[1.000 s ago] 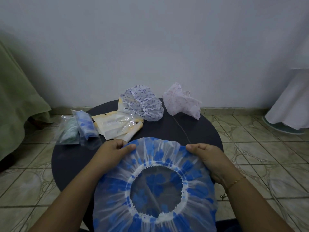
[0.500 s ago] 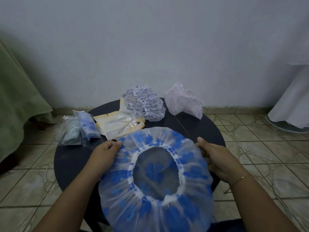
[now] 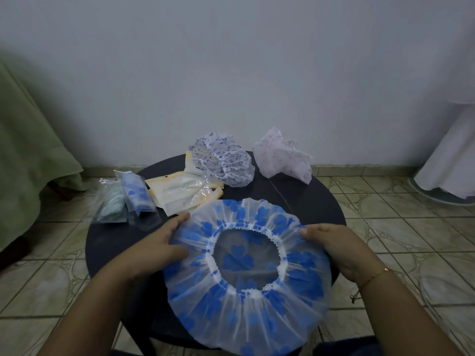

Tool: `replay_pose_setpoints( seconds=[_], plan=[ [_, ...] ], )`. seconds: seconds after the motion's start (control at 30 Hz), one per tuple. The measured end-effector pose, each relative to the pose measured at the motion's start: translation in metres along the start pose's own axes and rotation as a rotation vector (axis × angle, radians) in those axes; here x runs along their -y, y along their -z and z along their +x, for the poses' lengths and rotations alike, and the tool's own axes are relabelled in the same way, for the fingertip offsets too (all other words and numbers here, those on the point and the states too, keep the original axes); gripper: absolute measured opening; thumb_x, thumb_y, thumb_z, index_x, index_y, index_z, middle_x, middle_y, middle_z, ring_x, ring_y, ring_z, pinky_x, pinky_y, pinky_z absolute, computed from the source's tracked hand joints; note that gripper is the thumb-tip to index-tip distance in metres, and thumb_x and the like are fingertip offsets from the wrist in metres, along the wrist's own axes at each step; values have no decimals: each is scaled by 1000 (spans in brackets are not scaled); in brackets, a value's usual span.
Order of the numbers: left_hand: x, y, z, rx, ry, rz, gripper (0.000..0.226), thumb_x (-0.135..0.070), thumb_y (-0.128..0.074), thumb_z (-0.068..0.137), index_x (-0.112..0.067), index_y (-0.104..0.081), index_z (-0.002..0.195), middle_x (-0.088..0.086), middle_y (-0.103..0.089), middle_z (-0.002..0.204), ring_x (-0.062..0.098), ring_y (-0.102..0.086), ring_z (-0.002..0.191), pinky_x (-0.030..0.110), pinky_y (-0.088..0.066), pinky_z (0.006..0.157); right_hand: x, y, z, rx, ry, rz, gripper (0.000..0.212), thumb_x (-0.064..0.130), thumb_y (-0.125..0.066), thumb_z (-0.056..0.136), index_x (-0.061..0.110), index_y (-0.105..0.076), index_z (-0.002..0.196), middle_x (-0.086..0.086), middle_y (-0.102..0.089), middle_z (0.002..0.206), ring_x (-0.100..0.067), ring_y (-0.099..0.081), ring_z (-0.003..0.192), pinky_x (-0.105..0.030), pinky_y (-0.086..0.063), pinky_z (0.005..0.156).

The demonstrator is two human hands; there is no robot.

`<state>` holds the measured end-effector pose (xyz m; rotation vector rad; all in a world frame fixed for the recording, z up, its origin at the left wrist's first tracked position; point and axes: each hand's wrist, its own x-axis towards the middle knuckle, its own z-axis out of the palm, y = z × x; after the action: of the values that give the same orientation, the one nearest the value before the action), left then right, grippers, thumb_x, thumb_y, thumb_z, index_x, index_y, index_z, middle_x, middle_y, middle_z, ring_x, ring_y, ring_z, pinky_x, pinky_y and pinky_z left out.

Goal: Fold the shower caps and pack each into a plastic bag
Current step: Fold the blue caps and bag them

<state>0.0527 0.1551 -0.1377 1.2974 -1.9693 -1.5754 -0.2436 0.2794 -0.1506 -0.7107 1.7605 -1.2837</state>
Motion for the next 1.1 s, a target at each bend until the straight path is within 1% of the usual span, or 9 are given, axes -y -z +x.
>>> replay_pose_setpoints(
  seconds=[0.1, 0.2, 0.37, 0.43, 0.53, 0.63, 0.8, 1.0, 1.1],
  plan=[
    [-5, -6, 1, -207, 4, -126, 14, -15, -58, 90, -14, -62, 104, 0, -68, 96, 17, -64, 90, 30, -50, 78, 2, -2, -1, 44, 12, 22, 13, 9, -67, 83, 6, -71, 95, -15, -73, 91, -32, -69, 89, -42, -55, 84],
    [-5, -5, 6, -431, -8, -33, 40, -47, -58, 87, -7, -60, 83, 2, -66, 72, 16, -60, 67, 28, -42, 62, 3, -4, -4, 108, 23, 28, 17, 8, -67, 82, 7, -71, 98, -14, -73, 93, -32, -69, 91, -42, -54, 85],
    [-2, -9, 9, -374, 33, -2, 69, -72, -54, 70, -7, -68, 89, 4, -69, 80, 17, -63, 73, 31, -46, 71, 5, -8, -8, 207, 46, 55, 25, 7, -67, 80, 8, -70, 104, -14, -73, 98, -31, -69, 94, -39, -55, 84],
    [-2, -11, 10, -352, 24, 63, 69, -68, -61, 71, 0, -67, 84, 10, -68, 80, 21, -63, 73, 32, -47, 71, 6, -10, -8, 230, 58, 78, 28, 8, -68, 78, 10, -70, 106, -13, -73, 99, -29, -69, 93, -37, -56, 82],
    [-2, -11, 10, -360, 1, 53, 33, -44, -73, 76, -11, -73, 71, 3, -73, 75, 26, -69, 79, 40, -53, 78, 5, -9, -6, 192, 51, 107, 35, 14, -72, 69, 10, -70, 104, -14, -73, 97, -29, -69, 91, -38, -56, 81],
    [1, -9, 10, -350, -4, -64, 19, -35, -73, 79, -18, -75, 71, 4, -74, 78, 28, -70, 84, 46, -54, 86, 2, -7, -3, 110, -3, 93, 19, 9, -70, 77, -2, -70, 92, -24, -71, 91, -31, -69, 77, -36, -58, 70],
    [3, -2, 9, -391, -11, -196, 20, -33, -69, 83, -18, -75, 71, 6, -74, 78, 27, -70, 79, 41, -55, 81, 0, -1, 5, -29, -38, 171, 10, 8, -66, 83, -2, -68, 84, -22, -70, 83, -29, -66, 67, -34, -56, 60],
    [11, -5, 15, -417, 11, -136, 31, -38, -65, 86, -11, -69, 72, 13, -71, 80, 25, -64, 72, 43, -52, 78, -3, 2, 12, -162, 19, 145, 11, 14, -70, 82, 5, -71, 88, -16, -72, 88, -30, -67, 83, -43, -55, 81],
    [14, -9, 21, -484, 20, -79, 35, -39, -56, 92, -6, -64, 81, 15, -68, 81, 24, -60, 72, 43, -50, 79, -1, 1, 7, -124, 54, 134, 13, 18, -65, 86, 7, -68, 91, -12, -68, 81, -25, -61, 69, -35, -51, 66]
  ],
)
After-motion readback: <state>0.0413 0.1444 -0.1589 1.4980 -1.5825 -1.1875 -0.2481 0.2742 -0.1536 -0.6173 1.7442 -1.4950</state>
